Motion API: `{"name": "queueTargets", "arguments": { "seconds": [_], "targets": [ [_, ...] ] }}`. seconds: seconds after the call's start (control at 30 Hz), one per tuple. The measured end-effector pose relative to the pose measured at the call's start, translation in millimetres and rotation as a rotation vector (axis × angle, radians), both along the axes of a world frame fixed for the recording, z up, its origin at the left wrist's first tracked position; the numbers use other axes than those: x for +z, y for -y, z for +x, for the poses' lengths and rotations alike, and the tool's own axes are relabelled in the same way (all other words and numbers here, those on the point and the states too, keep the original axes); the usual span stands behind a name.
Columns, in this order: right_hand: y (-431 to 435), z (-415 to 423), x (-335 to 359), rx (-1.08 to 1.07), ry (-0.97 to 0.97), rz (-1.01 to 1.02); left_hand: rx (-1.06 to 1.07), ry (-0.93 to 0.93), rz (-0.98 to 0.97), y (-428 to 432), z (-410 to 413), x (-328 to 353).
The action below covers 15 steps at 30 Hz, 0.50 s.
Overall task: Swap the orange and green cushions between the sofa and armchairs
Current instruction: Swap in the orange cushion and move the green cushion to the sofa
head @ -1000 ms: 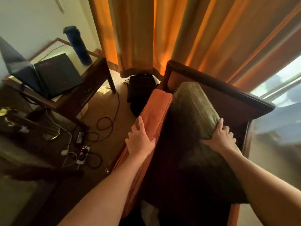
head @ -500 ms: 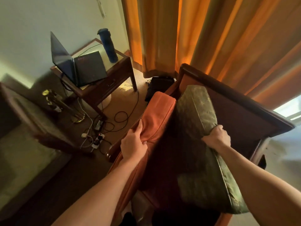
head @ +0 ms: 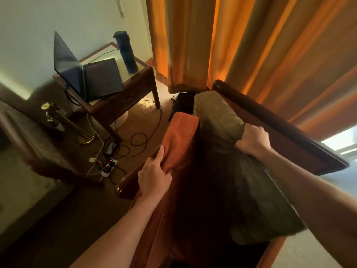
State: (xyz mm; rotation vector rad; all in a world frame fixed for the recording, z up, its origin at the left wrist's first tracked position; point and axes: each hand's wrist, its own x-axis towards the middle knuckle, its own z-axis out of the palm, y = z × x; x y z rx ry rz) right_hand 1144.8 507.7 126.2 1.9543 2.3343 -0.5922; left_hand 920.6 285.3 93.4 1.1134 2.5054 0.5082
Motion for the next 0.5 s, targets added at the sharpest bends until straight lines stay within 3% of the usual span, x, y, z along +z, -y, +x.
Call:
{"name": "queueTargets", "arguments": {
  "seconds": [0.1, 0.3, 0.5],
  "targets": [
    [-16.1, 26.2, -12.9, 0.013, -0.045, -0.021, 0.011, 0.050, -0.036, -2.9, 7.3, -22.1],
    [14.4, 59.5, -70.3, -0.079, 0.056, -0.039, -0.030, -0.010, -0.097, -13.8, 7.4, -34.5],
    [24.8, 46.0, -68.9, -0.159, 0.143, -0.059, 0.060, 0.119, -0.247, -14.4, 4.8, -32.1]
  ]
}}
